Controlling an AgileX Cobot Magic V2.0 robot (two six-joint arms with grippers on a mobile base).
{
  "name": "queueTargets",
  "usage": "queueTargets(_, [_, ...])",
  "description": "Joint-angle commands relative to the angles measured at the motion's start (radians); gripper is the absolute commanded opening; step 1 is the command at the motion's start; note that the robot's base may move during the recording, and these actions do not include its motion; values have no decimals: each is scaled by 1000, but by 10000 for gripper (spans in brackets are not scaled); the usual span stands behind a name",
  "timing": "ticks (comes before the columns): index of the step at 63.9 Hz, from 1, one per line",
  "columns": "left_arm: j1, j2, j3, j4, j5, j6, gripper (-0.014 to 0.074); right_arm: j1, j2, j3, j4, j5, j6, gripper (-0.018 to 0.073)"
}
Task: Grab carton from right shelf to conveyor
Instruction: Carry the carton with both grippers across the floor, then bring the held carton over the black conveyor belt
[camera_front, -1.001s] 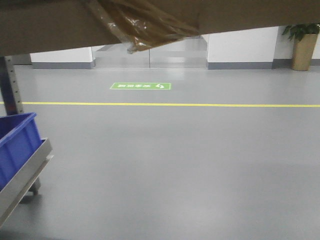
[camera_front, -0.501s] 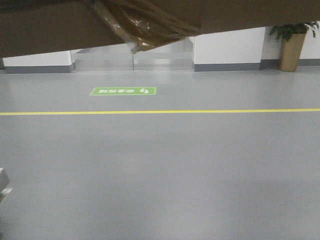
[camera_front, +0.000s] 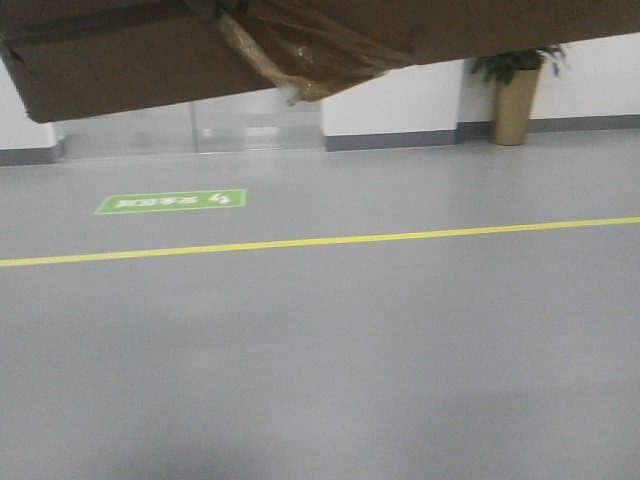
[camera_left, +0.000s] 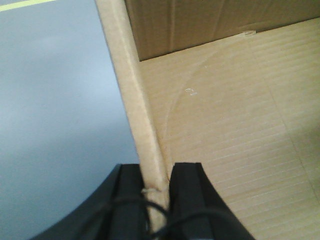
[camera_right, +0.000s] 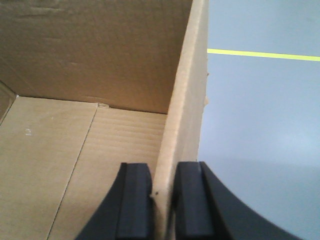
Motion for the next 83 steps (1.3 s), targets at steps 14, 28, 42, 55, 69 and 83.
queueTargets(14, [-13, -12, -4, -35, -46, 7, -16, 0, -8, -7, 27, -77, -13, -70])
queueTargets(28, [-13, -12, -4, -19, -46, 7, -16, 0, -8, -7, 27, -77, -13, -70])
queueTargets(42, [-13, -12, -4, 30, -46, 7, -16, 0, -8, -7, 27, -77, -13, -70])
queueTargets(55, [-13, -12, -4, 95, -46, 7, -16, 0, -8, -7, 27, -77, -13, -70])
queueTargets(69, [-13, -12, -4, 160, -46, 7, -16, 0, -8, -7, 27, -77, -13, -70])
queueTargets(83, [-13, -12, -4, 199, -46, 7, -16, 0, -8, -7, 27, -77, -13, -70])
